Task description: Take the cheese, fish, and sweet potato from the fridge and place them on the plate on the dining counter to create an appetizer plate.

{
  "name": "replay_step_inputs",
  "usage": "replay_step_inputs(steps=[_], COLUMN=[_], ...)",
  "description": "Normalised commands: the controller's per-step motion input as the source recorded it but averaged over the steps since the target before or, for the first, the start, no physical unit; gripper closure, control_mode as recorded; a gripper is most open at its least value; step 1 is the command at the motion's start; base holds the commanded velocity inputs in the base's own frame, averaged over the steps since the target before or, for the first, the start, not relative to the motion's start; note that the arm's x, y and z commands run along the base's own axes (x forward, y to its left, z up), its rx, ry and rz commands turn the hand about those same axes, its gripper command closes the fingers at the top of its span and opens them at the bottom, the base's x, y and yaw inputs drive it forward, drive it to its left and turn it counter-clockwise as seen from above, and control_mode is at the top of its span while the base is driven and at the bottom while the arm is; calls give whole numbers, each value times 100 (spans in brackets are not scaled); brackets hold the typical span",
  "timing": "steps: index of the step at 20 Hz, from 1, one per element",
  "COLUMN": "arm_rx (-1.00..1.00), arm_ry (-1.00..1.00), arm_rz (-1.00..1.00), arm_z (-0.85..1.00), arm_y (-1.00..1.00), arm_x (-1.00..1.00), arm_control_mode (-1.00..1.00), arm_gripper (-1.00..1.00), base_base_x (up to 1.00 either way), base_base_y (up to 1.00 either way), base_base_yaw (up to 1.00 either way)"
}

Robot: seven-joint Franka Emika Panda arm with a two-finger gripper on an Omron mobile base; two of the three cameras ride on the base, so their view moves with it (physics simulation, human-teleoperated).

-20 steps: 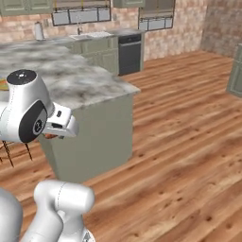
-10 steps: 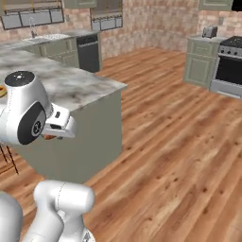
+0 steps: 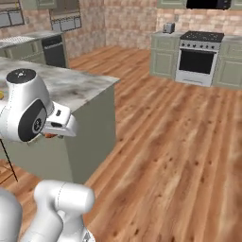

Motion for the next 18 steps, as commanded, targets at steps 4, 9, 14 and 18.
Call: replay_step_inputs(steps=[4,9,14,18], arm_rx=[0,0,0,0], arm_ry=[0,0,0,0], arm_rz=[0,0,0,0], arm_z=[0,0,0,0], arm_y=[0,0,0,0], arm_x=[0,0,0,0], arm_control_mode=[100,100,100,100], arm_gripper=[100,100,100,100], base_base_x=[-100,-46,0,0], base_base_y=[100,100,100,100], base_base_yaw=[-36,-32,-26,-25])
